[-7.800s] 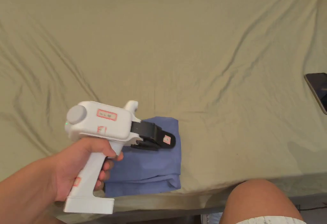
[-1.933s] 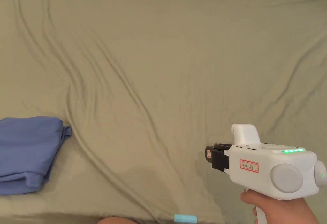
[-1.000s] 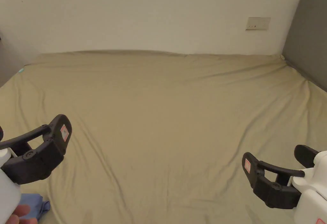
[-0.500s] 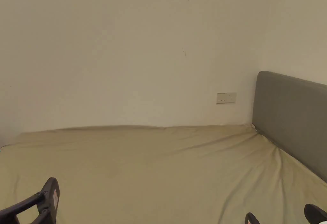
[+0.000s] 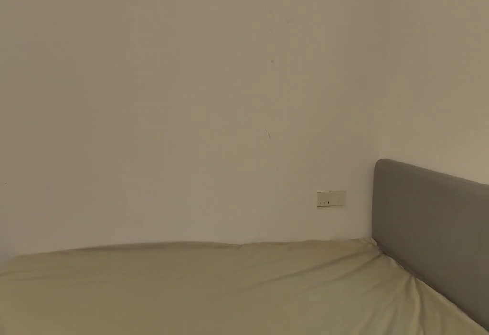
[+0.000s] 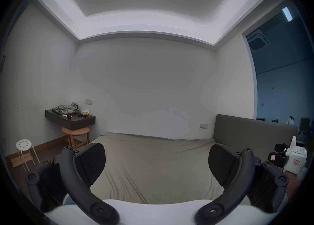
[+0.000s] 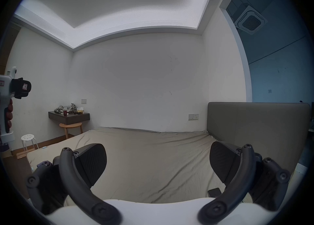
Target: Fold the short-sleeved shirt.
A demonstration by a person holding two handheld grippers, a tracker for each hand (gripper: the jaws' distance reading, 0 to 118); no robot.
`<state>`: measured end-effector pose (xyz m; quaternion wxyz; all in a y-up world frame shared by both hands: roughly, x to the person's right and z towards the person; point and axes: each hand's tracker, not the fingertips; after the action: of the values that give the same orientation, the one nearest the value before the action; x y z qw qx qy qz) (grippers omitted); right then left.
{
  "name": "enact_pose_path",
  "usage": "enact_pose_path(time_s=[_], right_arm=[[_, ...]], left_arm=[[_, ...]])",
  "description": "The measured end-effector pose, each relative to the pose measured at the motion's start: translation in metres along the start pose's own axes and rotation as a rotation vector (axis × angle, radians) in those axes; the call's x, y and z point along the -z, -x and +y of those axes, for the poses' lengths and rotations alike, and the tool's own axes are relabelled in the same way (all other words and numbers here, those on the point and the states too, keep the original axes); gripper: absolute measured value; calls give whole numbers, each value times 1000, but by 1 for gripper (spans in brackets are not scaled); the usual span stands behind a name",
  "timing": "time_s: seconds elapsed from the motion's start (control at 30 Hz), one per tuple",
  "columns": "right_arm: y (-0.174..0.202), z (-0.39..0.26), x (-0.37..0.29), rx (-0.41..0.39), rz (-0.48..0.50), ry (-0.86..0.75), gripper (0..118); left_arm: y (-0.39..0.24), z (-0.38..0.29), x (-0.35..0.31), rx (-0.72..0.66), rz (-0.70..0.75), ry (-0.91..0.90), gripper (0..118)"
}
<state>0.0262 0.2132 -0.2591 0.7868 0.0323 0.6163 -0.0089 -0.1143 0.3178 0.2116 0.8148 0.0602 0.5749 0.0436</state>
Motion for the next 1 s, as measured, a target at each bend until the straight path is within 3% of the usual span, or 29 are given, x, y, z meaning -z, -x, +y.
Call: enact_pose_path(time_s=[0.17,0.37,0.57,0.63,0.73,0.83,0.9,1.0], right_arm=[[0,2,2,-7,-3,-6,118],[7,4,7,2,8,-11,118],[12,8,8,-3,25,-17,118],[12,8,8,-10,26,-22,118],[12,9,7,-6,26,-20,118],[10,9,6,6,24,-19,118],[10,8,6,4,23,-17,118],[8,8,5,6,19,-17,118]], left_arm=[[-4,6,7,27,102,52,117],[-2,8,11,-77,23,114,117],[-4,13,13,-95,82,65,117],[-4,16,18,-102,76,136,117],[8,17,25,-309,-2,246,117],[15,14,31,-396,-81,325,117],[16,11,29,-387,-128,283,117],[4,12,22,-242,-81,182,117]])
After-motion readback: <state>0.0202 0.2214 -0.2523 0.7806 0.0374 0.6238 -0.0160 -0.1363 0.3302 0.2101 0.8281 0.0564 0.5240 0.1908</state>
